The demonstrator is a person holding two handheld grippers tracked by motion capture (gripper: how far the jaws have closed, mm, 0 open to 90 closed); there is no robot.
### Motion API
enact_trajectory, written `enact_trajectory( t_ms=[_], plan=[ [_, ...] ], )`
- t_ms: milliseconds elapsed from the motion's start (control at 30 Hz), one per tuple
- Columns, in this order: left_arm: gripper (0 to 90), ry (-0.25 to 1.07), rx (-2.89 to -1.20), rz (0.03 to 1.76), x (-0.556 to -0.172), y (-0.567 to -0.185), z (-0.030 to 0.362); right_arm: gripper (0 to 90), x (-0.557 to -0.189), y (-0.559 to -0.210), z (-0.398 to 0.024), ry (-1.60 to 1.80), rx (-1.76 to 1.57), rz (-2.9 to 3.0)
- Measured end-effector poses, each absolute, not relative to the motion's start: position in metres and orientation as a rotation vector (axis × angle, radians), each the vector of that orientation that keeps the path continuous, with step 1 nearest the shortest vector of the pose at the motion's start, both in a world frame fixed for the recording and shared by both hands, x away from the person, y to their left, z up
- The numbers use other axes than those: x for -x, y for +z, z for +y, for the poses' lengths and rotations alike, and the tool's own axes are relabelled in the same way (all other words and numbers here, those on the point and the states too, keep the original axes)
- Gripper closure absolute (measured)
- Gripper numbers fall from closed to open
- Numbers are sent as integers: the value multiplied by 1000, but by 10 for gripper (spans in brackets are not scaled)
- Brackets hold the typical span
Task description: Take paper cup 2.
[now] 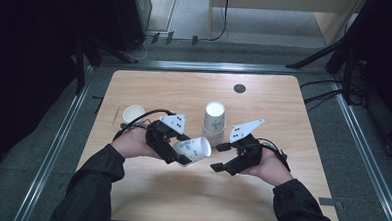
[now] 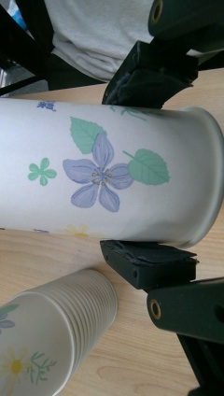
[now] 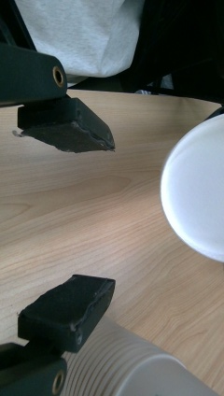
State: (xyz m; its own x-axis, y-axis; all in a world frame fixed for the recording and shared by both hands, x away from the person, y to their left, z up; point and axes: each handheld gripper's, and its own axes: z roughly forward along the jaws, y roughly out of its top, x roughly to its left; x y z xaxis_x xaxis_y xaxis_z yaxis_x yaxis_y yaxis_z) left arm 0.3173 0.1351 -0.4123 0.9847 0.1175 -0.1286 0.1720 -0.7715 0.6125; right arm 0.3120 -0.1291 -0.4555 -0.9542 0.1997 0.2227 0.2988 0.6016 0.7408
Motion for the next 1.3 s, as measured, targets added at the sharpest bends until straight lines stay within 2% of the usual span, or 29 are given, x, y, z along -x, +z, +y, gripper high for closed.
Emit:
enact_trajectory(
  t_ms=[167, 533, 1067, 1300],
  plan=[
    [296, -81, -2459, 202, -317, -414, 136, 268, -311, -456, -128, -1299, 423, -2708],
    [297, -122, -2532, 205, -312, -423, 128, 235, -311, -458, -123, -1341, 409, -2710],
    [303, -167, -2630, 150, -312, -440, 108, 236, -308, -464, -103, -1345, 323, -2680],
    [302, -155, -2642, 121, -309, -441, 104, 275, -307, -467, -96, -1307, 282, -2684]
  ],
)
